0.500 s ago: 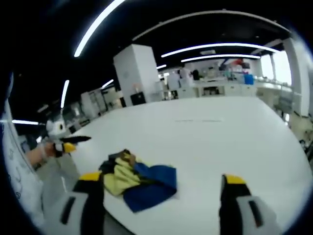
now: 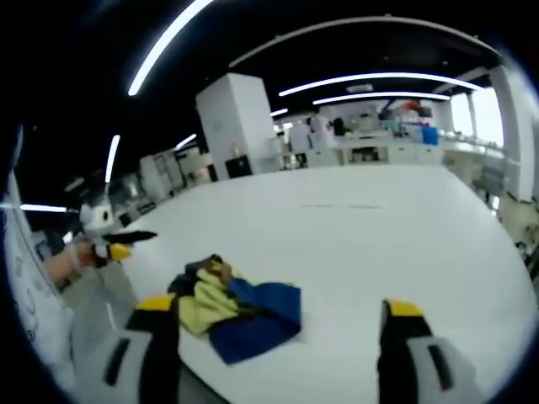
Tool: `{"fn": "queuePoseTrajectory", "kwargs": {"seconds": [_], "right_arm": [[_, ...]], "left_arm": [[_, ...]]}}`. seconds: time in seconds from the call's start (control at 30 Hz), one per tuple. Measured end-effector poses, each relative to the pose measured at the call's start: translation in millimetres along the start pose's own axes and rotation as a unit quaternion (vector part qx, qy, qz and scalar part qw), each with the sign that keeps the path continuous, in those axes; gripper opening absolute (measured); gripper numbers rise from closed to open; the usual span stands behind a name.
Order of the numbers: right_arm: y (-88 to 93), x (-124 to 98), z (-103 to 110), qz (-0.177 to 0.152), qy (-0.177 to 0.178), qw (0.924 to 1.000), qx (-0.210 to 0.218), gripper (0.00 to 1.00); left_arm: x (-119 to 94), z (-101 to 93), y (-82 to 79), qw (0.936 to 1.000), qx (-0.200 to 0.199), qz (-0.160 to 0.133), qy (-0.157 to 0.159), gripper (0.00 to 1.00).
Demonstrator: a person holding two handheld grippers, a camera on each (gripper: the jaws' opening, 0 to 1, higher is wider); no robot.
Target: Fold the garment on the visible template until the final outline fits inside the template.
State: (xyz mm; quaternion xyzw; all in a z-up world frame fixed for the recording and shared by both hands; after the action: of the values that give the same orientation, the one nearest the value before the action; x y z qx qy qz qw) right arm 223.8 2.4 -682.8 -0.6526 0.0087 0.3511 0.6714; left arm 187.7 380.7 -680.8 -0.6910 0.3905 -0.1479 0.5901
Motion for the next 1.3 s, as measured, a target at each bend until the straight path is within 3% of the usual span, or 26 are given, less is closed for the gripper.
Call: {"fn": "queuePoseTrajectory", "kwargs": {"seconds": [0.4,0.7,1.1,1.2,1.3], "right_arm": [[-12.1,5.3,-1.9,-0.005,-0.008,0.9997,-0.021,0.99],[-9.9,8.9,1.6,0.001,-0.010,0.9994,-0.032,0.99],[-7.7,23.8,0.4,0.021,-0.010,0.9964,-0.082,0.99],[-6.6,29.1,0.2,0.023,-0.014,0.9951,-0.095,0.93],[-6.3,33.9,5.6,0.021,-0.022,0.9947,-0.098,0.94]], "left_arm": [[4.2,1.9,-3.7,0.9997,0.018,0.013,0.005,0.89],[5.2,3.7,-2.7,0.9994,0.020,0.024,0.013,0.89],[14.2,21.0,5.4,0.9990,0.010,0.041,0.010,0.76],[19.0,22.7,6.9,0.9991,0.011,0.041,0.008,0.74],[24.6,27.9,11.1,0.9989,0.007,0.045,0.007,0.70]]}}
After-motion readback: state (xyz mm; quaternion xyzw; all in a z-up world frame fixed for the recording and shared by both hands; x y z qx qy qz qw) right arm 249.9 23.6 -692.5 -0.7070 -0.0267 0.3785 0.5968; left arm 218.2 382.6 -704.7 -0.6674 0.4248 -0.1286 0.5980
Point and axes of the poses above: the point that each gripper's makers call its tool centre point, and the gripper's own axes: x roughly forward along the fingers, z roughly to its left, y roughly out of its underside, the point moved 5 cm from there along -x, roughly backward along the fingers, and after that the axes turned 11 degrees about y, right-handed, at the moved point
